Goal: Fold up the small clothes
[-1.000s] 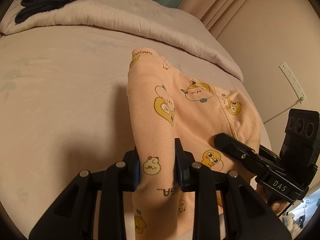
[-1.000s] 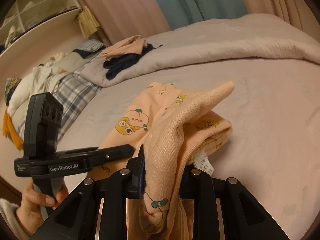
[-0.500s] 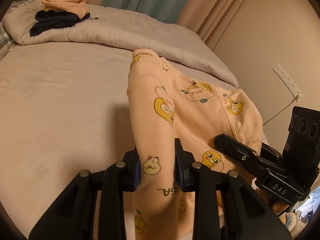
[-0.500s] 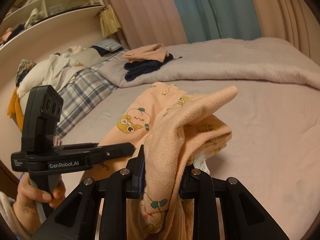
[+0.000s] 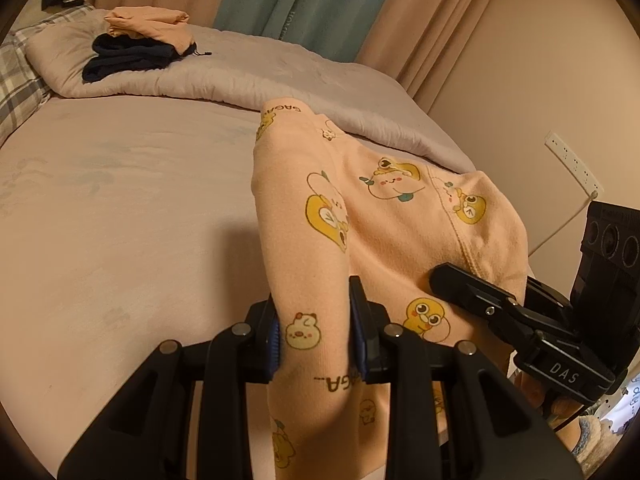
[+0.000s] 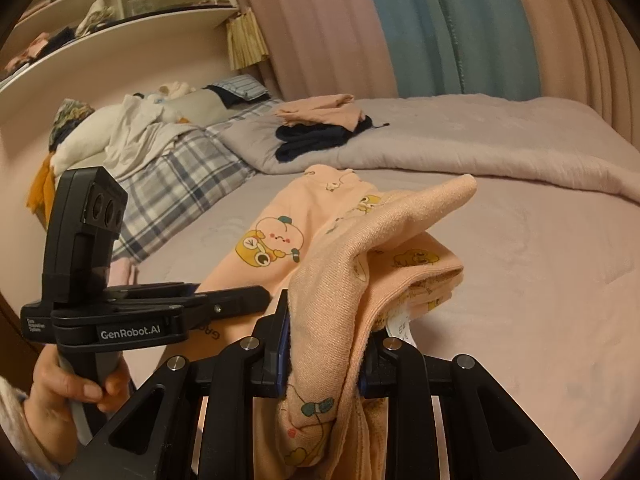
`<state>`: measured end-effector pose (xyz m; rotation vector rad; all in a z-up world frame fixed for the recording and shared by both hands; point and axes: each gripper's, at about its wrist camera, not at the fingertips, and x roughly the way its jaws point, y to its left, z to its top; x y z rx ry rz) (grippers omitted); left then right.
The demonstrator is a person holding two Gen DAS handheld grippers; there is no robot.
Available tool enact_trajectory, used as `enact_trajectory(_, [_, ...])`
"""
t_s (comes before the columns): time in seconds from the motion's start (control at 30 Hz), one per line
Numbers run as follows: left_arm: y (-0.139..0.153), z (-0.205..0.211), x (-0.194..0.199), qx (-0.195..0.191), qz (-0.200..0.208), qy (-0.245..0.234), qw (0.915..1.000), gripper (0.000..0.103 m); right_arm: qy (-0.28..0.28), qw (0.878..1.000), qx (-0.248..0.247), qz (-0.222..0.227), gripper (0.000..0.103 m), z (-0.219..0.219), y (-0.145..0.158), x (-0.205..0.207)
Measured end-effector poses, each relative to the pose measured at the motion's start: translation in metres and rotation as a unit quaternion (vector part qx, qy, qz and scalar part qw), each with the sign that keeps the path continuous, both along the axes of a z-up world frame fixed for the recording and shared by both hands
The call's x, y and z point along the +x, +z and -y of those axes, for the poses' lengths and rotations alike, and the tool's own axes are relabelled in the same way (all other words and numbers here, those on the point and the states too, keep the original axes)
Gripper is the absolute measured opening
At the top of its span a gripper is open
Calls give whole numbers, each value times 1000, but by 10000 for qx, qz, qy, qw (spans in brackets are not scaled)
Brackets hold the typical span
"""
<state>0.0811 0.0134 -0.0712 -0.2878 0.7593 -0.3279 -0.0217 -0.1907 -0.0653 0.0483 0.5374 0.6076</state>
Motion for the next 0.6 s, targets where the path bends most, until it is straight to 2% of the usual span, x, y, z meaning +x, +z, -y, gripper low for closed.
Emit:
enact_trajectory(0.33, [1,-19,-27,3,72,274,9996,28,270,9996,-88,80,27,-20,1,-11])
enact_trajectory(0.6, [3,-17,-46,64,139,375,9992,28,387,9991,-69,143,27,-21,2,-21])
